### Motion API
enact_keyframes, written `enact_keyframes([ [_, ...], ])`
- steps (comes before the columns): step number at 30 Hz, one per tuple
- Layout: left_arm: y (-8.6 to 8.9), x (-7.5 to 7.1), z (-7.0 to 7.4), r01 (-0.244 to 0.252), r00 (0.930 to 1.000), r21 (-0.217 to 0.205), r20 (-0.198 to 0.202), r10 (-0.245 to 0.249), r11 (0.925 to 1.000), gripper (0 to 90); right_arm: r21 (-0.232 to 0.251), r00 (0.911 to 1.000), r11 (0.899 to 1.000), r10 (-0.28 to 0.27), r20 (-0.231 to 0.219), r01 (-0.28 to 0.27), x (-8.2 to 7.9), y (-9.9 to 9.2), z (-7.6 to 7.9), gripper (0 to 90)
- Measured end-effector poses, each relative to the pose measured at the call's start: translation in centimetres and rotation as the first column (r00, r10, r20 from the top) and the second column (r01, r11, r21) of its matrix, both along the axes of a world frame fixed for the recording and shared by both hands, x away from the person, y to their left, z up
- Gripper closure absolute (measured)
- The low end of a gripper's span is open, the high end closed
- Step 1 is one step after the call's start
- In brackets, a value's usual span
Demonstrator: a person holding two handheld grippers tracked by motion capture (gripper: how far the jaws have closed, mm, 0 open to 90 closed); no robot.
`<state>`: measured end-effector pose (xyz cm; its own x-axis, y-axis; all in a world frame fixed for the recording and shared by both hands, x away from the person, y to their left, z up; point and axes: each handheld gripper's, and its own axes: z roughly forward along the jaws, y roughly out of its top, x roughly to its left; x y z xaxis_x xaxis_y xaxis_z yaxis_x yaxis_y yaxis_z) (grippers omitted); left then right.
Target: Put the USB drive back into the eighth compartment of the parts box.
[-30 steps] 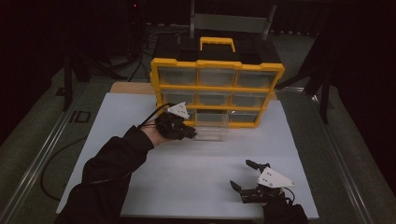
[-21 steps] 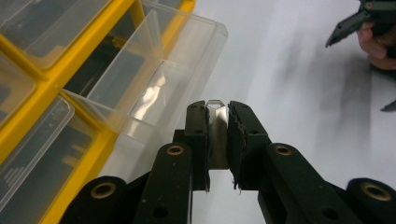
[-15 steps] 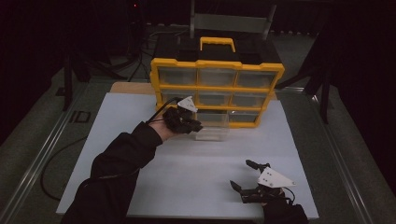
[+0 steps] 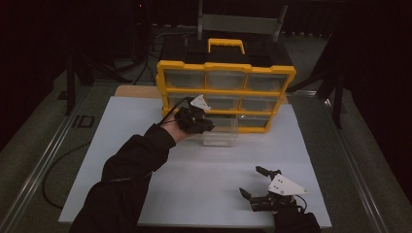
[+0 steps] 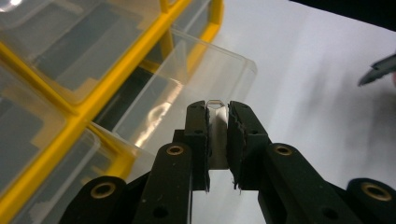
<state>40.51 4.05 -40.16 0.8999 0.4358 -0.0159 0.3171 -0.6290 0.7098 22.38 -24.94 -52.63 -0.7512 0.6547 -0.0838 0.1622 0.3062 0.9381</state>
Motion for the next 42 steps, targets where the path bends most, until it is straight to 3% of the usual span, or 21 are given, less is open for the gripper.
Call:
enact_keyframes([
  [17,-1.9,1.5,-0.2,-0.059,0.9983,-0.033,0.006,0.059,0.9978,80.0,-0.002,1.0000,1.000,-0.006,-0.007,0.006,0.1,-0.1,-0.1,8.2],
  [42,-3.8,2.8,-2.4,-0.078,0.9966,0.036,-0.023,0.079,0.9963,79.5,0.000,1.0000,1.000,-0.002,-0.009,0.002,0.1,0.0,-0.1,8.2],
])
